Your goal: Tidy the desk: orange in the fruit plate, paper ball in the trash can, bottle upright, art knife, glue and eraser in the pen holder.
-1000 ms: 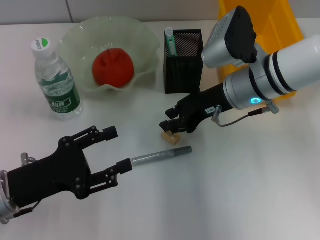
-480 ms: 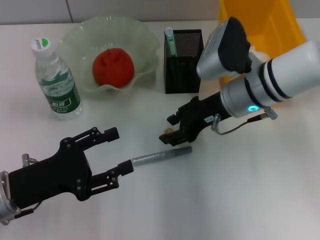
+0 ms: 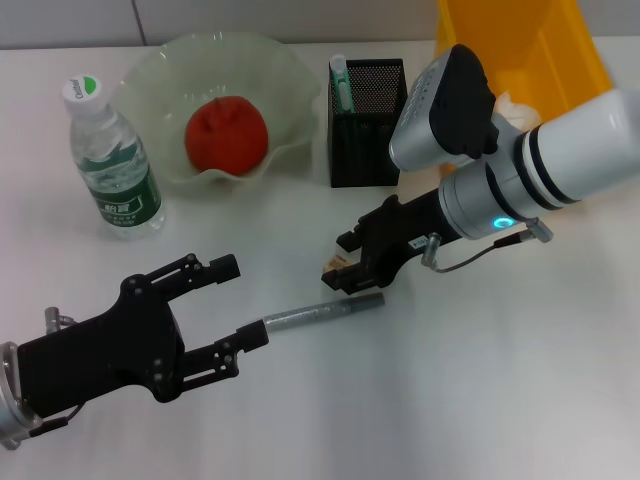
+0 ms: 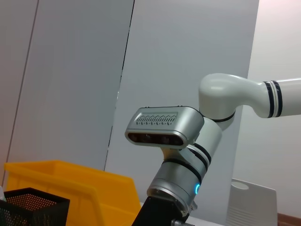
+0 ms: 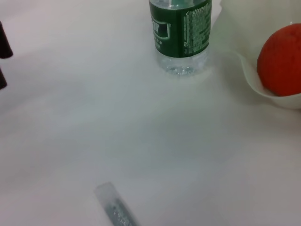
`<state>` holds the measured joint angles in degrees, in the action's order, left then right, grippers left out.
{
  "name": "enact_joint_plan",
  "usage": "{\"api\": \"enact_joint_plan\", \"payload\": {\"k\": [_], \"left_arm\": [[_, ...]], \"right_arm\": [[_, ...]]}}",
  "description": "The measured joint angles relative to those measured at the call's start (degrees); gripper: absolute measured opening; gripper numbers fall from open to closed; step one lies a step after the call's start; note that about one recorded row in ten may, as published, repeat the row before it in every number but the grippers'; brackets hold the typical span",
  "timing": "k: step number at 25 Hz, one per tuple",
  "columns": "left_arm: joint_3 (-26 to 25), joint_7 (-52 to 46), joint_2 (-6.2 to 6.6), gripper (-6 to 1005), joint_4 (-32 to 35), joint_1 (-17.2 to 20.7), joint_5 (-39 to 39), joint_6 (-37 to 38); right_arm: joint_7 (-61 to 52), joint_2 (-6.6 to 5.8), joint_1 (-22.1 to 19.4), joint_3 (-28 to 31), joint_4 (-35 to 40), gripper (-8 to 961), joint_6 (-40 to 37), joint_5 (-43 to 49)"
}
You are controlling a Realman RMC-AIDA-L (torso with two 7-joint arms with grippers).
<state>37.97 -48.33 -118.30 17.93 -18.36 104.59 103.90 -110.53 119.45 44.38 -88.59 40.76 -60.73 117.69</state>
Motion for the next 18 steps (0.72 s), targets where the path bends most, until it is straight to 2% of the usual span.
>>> {"api": "enact_joint_plan", "payload": {"k": [12, 18], "left_arm": [[-0.1, 0.0, 0.0, 772, 0.0, -0.01, 0.0, 0.14], [-0.16, 0.0, 0.01, 772, 0.0, 0.01, 0.0, 0.17]], "right_arm": [[0.14, 0.09, 0.05, -2.84, 0.0, 557, 1.58, 0.0], [0.14, 0.16, -0.23, -2.57, 0.41, 377, 1.94, 0.0]]}}
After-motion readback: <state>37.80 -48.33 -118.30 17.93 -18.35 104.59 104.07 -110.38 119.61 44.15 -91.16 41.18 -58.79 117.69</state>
